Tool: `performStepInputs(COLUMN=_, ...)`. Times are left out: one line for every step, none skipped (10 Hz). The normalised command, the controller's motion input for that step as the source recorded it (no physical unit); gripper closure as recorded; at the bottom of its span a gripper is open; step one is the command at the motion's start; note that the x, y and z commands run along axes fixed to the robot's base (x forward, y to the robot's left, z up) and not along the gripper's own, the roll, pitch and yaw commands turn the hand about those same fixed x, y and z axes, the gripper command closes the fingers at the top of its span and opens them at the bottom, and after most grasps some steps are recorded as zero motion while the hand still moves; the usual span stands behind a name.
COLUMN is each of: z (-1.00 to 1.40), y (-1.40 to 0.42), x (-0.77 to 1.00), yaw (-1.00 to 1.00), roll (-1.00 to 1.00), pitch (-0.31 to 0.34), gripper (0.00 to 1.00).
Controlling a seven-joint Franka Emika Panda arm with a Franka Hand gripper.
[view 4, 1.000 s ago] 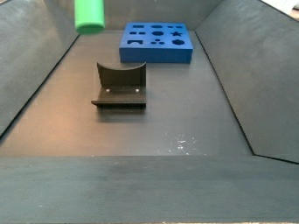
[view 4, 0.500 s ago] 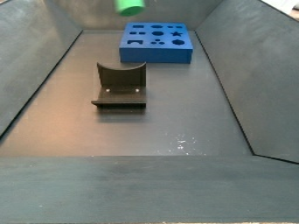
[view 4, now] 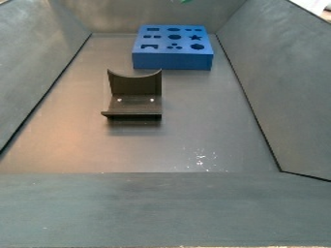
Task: Pick up the oval object. Move up. Place the oval object on the fixture. Regrasp the oval object. Move to above the board. Insert the oval object.
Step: Move to above the board.
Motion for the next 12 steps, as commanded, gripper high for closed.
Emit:
performStepInputs(z=0.10, y=-0.98, x=-0.67, yaw=1.00, roll=-0.38, pitch=-0.219, gripper=1.00)
performStepInputs(z=0.07, y=-0.67, x=-0.49, yaw=1.00, roll=-0.36, pitch=-0.249, gripper=1.00)
performStepInputs(z=0.04, y=-0.46, x=-0.36, yaw=1.00, roll=-0.35, pitch=-0.272, gripper=1.00)
performStepInputs(z=0.00, y=-0.19, x=-0.20, yaw=1.00, roll=-0.33, pitch=-0.312, gripper=1.00)
performStepInputs(z=0.01, y=-0.08, x=-0.14, yaw=1.00, roll=-0.31, pitch=-0.354, gripper=1.00)
performStepInputs(z=0.00, y=-0.03, x=-0.12, yaw=1.00, roll=-0.29, pitch=-0.393, gripper=1.00)
performStepInputs(z=0.00, y=-0.01, x=-0.12, yaw=1.00, roll=-0.27, pitch=-0.418, gripper=1.00)
performStepInputs(z=0.00, y=0.01, x=-0.10, yaw=1.00, roll=-0.23, pitch=-0.478, gripper=1.00)
performStepInputs(z=-0.01, y=0.01, x=-0.09, yaw=1.00, roll=-0.21, pitch=-0.499, gripper=1.00)
performStepInputs(z=0.00, y=0.01, x=-0.08, yaw=1.00, roll=-0.17, pitch=-0.549, gripper=1.00)
performStepInputs(z=0.00, y=0.02, x=-0.08, yaw=1.00, roll=-0.14, pitch=-0.585, gripper=1.00)
performStepInputs(z=-0.01, y=0.02, x=-0.07, yaw=1.00, roll=-0.09, pitch=-0.644, gripper=1.00)
